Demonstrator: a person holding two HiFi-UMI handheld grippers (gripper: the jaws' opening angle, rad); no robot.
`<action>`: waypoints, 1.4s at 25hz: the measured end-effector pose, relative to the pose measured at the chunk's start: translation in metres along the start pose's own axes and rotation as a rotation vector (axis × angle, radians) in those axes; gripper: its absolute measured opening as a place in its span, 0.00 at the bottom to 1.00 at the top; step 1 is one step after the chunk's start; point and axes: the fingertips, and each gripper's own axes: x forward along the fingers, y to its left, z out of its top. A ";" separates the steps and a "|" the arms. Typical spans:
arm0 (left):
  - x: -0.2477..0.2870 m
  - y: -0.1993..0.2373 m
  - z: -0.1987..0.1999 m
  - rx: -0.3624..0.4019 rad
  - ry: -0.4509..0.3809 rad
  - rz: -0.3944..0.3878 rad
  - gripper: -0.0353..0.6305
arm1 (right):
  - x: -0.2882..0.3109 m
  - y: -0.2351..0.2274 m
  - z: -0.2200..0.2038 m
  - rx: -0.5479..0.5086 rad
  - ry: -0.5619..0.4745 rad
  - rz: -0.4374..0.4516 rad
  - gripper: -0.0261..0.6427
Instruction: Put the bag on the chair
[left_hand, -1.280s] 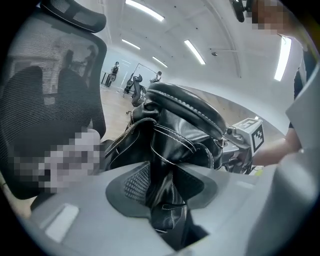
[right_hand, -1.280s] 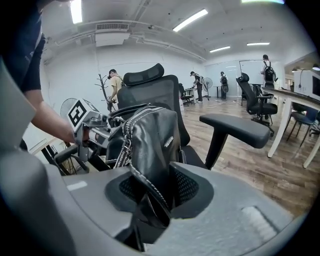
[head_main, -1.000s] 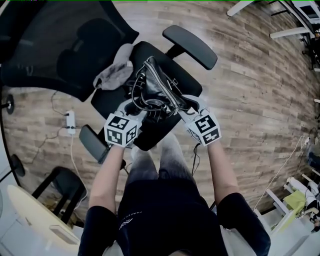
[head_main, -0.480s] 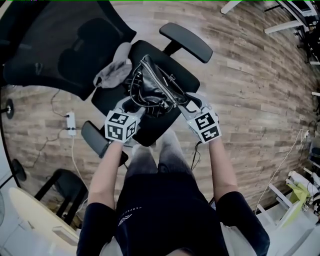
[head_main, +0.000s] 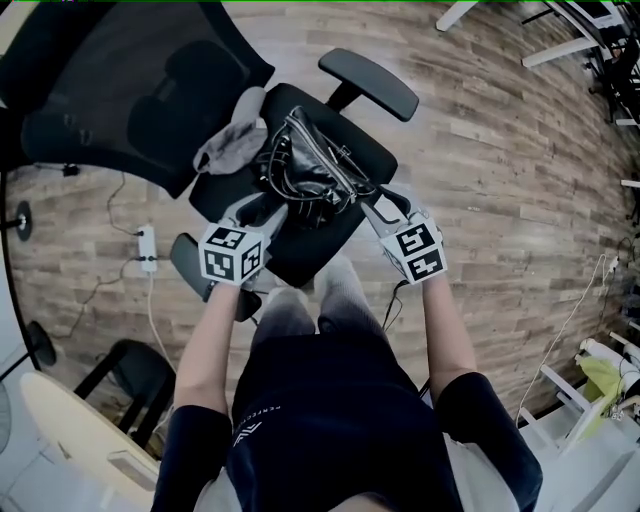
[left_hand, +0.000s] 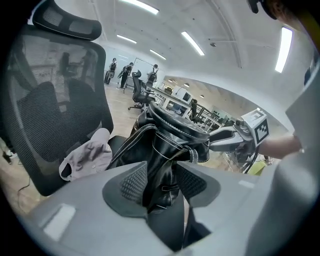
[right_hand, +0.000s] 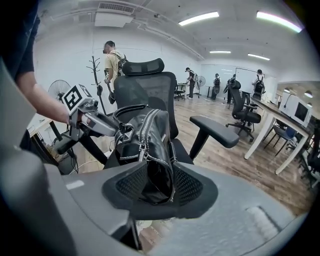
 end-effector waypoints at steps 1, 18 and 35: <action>-0.004 0.001 0.002 0.000 -0.005 0.001 0.34 | -0.003 -0.001 0.003 -0.002 -0.004 -0.006 0.29; -0.077 -0.008 0.057 -0.017 -0.222 0.055 0.12 | -0.045 0.003 0.042 0.077 -0.091 -0.083 0.04; -0.099 -0.020 0.067 -0.037 -0.249 0.115 0.06 | -0.054 0.006 0.065 0.102 -0.072 -0.086 0.04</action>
